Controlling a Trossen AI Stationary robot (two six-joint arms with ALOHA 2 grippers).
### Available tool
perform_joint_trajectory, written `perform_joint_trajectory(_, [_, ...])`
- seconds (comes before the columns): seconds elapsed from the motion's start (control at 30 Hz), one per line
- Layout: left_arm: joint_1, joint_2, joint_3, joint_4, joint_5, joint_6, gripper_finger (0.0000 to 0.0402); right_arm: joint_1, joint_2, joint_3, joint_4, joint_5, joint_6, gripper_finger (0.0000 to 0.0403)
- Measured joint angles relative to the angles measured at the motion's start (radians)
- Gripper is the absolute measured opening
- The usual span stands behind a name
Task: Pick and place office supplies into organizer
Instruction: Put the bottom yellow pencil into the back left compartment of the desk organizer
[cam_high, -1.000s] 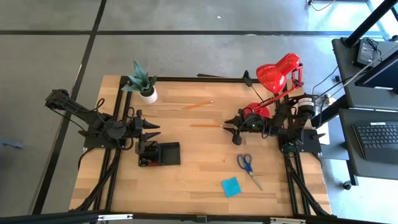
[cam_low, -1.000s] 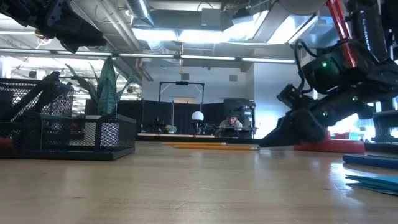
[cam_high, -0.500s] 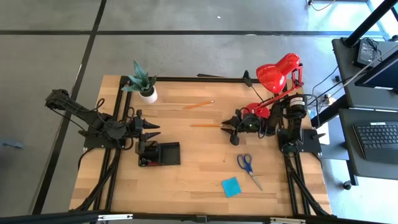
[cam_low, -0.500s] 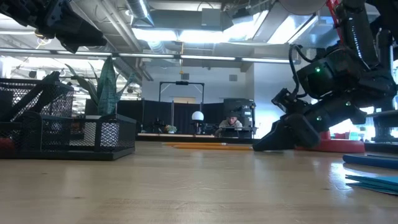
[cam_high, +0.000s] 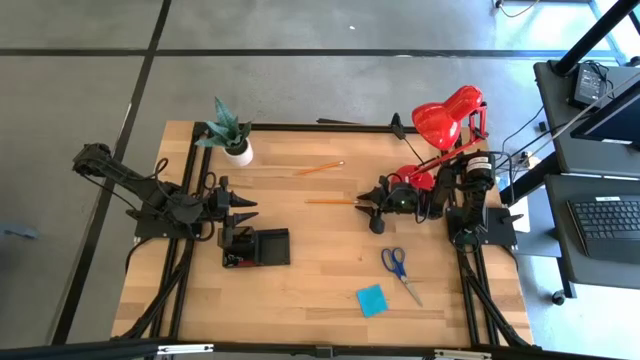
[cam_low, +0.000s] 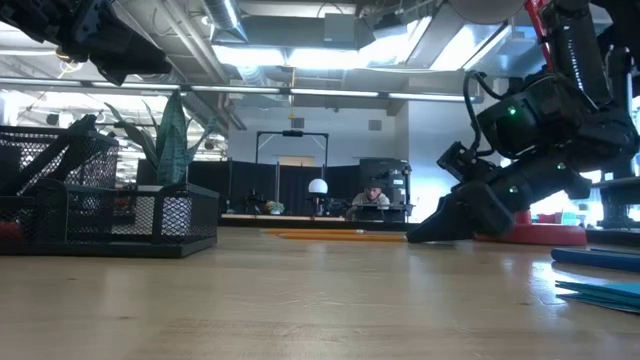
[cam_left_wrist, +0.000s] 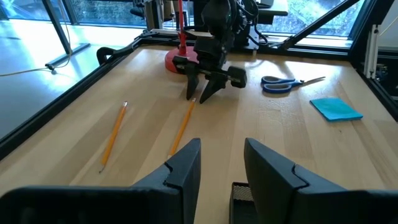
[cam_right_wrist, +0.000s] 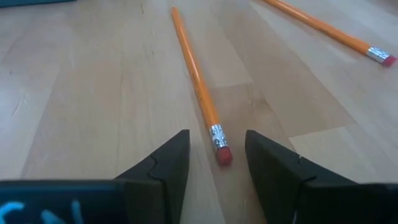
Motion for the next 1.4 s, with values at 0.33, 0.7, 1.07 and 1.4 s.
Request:
perform_joint_trajectory(0.33, [0.000,0.000,0.000,0.000,0.000,0.000,0.0116,-0.001,-0.003,0.000,-0.032,0.006,-0.001,0.0123])
perform_joint_trajectory(0.7, [0.000,0.000,0.000,0.000,0.000,0.000,0.0116,-0.002,-0.003,-0.001,-0.033,0.002,-0.028,0.0046])
perform_joint_trajectory(1.07, [0.000,0.000,0.000,0.000,0.000,0.000,0.0116,-0.002,-0.001,-0.004,-0.020,0.001,-0.008,0.0012])
perform_joint_trajectory(1.4, [0.000,0.000,0.000,0.000,0.000,0.000,0.0116,-0.002,0.004,-0.007,0.013,0.000,0.000,0.0011])
